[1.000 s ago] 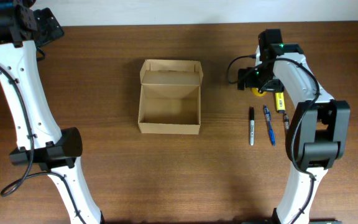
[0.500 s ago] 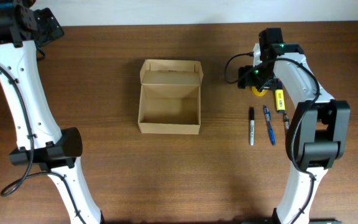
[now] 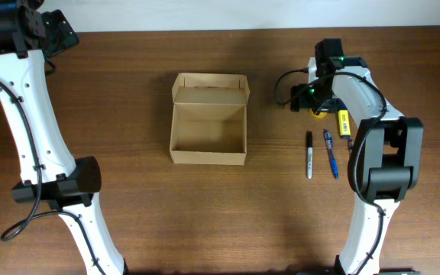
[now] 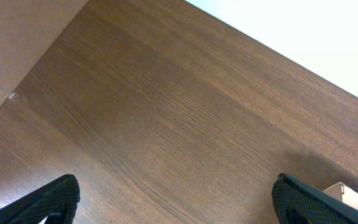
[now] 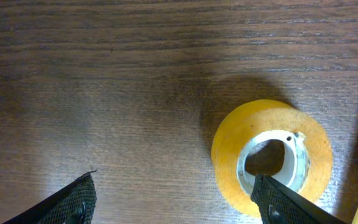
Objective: Pack container
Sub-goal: 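Carry the tape roll into the box and release it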
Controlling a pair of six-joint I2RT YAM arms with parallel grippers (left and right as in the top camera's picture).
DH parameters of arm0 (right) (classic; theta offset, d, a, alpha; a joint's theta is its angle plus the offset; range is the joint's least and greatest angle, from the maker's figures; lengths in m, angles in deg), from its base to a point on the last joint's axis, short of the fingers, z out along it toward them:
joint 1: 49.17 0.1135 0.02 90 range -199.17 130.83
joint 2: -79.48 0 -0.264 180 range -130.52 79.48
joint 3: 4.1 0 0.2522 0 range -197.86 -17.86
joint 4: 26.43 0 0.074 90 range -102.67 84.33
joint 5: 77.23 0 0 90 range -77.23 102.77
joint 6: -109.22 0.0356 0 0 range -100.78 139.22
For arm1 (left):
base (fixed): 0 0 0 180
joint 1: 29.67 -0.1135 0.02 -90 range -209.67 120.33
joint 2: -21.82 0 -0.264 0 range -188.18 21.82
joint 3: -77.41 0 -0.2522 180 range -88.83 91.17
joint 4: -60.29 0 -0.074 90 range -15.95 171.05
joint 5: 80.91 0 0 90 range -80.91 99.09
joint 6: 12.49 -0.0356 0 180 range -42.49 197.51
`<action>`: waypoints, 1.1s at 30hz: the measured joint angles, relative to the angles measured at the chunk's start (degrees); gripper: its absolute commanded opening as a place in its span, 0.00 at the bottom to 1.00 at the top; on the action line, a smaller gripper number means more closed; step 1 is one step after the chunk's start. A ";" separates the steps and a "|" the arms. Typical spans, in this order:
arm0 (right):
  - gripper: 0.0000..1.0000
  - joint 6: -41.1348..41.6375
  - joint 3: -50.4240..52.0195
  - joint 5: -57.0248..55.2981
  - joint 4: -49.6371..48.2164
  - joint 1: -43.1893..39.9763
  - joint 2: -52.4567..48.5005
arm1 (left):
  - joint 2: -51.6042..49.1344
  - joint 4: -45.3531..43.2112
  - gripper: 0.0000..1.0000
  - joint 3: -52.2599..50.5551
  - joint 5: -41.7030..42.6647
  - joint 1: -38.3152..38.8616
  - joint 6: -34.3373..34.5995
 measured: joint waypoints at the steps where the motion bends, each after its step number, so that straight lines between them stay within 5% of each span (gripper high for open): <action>1: 0.82 -0.15 -0.07 -0.17 -0.04 0.00 -0.13 | 0.00 -0.02 1.00 0.00 0.00 0.00 0.00; 12: 0.81 -2.86 -0.20 -0.24 -1.44 -0.02 -1.75 | 0.00 -0.02 1.00 0.00 0.00 0.00 0.00; 13: 0.77 -2.91 -0.20 -0.24 -1.44 -0.02 -1.75 | 0.00 0.00 1.00 0.00 0.00 0.00 -0.02; 17: 0.20 -3.19 -0.22 -0.24 -0.39 -0.02 -1.75 | 0.00 0.00 1.00 0.00 0.00 0.00 0.00; 21: 0.04 -3.45 -0.22 -0.33 1.29 -0.02 -1.75 | 0.00 0.00 1.00 0.00 0.00 0.00 0.00; 33: 0.03 -2.56 -2.64 1.27 10.36 0.07 -1.73 | 0.00 0.00 1.00 0.00 -0.02 0.00 0.00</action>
